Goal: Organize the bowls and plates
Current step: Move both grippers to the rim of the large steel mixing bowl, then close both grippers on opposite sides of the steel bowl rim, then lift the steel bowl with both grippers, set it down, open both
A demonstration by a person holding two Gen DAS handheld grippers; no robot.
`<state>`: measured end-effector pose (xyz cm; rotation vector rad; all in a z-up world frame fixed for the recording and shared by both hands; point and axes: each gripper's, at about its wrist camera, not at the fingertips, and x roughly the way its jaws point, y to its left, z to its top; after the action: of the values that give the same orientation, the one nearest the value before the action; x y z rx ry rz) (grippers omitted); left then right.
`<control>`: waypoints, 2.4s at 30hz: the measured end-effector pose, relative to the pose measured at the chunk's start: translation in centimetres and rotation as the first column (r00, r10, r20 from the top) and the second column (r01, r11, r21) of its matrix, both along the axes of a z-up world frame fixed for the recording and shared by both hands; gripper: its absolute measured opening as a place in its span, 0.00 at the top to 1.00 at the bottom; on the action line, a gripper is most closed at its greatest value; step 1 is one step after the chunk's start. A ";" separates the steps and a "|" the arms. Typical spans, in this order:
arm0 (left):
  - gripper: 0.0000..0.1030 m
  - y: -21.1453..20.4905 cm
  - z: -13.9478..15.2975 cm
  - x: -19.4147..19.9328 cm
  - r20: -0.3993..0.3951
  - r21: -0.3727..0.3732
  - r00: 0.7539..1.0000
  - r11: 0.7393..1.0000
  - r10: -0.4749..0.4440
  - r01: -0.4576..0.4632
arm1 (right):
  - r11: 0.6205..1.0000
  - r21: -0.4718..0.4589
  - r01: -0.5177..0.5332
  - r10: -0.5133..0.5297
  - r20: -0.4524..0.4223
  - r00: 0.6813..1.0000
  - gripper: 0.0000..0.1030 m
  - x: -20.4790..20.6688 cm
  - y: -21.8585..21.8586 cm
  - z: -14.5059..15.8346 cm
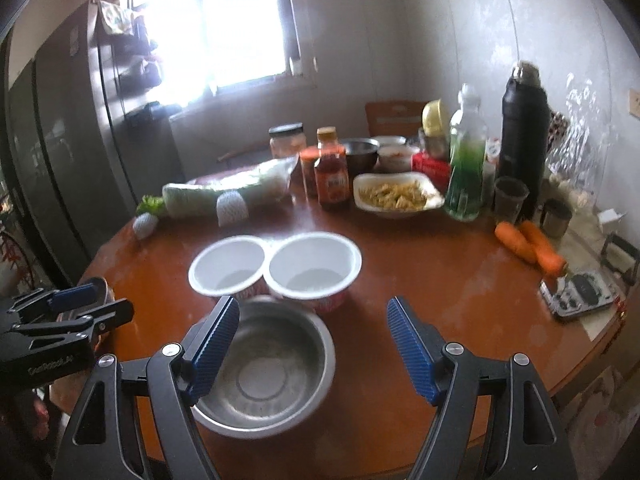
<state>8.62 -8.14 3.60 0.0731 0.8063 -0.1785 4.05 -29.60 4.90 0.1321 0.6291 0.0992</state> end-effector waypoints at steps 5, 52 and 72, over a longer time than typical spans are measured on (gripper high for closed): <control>0.38 -0.9 -1.9 1.0 -0.049 -0.011 0.999 1.000 -0.015 0.015 | 0.999 -0.001 -0.032 0.032 -0.060 0.998 0.24 0.7 0.1 -2.4; 0.67 -1.6 -6.6 2.8 -0.147 -0.022 0.986 0.997 -0.074 0.071 | 0.988 -0.021 -0.152 0.146 -0.168 0.975 0.60 3.3 4.5 -7.1; 0.67 3.9 -4.3 0.1 -0.097 -0.057 0.995 0.998 0.003 -0.009 | 0.968 -0.052 -0.246 0.236 -0.150 0.960 0.60 2.1 10.1 -4.8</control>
<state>8.76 -4.25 -0.66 0.0076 0.8977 -0.2007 6.17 -19.51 0.06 -0.0065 0.7895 0.3050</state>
